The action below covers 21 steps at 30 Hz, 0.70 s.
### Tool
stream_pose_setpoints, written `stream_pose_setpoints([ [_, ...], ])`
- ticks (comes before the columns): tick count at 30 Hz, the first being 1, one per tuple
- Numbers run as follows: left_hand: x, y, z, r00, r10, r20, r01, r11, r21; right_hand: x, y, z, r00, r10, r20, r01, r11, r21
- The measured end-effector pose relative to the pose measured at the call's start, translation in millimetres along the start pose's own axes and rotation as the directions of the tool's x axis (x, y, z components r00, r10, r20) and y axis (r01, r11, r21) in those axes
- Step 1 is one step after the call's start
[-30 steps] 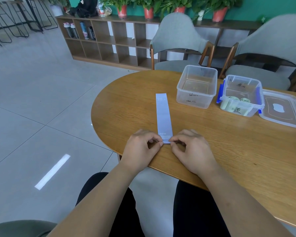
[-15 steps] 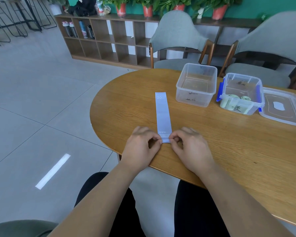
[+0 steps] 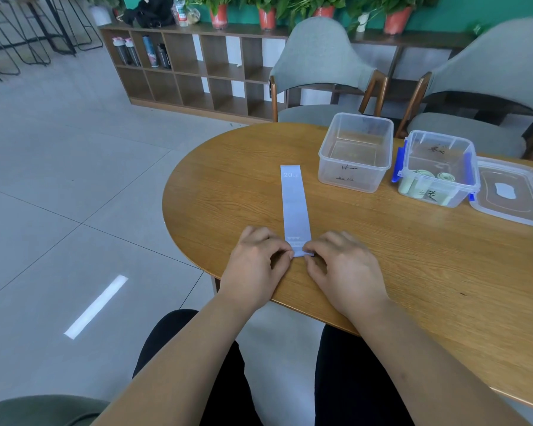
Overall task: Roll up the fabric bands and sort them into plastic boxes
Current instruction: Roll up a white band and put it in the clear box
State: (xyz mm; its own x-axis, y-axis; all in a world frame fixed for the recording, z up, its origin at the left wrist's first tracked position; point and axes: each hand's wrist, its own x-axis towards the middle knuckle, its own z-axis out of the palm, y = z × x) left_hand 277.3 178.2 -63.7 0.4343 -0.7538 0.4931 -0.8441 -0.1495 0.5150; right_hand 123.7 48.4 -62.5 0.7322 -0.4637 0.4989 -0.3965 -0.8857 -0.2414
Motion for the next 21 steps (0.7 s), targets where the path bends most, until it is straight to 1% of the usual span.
stream_pose_setpoints([
  [9, -0.6, -3.6, 2.0, 0.999, 0.032, -0.022, -0.033, 0.999, -0.028, 2.7, -2.2, 0.1, 1.0, -0.03, 0.0, 0.03, 0.999, -0.041],
  [16, 0.0, -2.4, 1.1, 0.999, 0.035, 0.033, -0.034, 0.999, -0.026, 3.2, 0.7, 3.0, 0.999, -0.034, 0.026, 0.036, 0.998, -0.055],
  [21, -0.1, -1.6, -0.8, 0.997, 0.046, 0.07, -0.044, 0.998, -0.034, 3.0, -0.2, 0.6, 0.999, -0.037, 0.02, 0.037, 0.999, 0.0],
])
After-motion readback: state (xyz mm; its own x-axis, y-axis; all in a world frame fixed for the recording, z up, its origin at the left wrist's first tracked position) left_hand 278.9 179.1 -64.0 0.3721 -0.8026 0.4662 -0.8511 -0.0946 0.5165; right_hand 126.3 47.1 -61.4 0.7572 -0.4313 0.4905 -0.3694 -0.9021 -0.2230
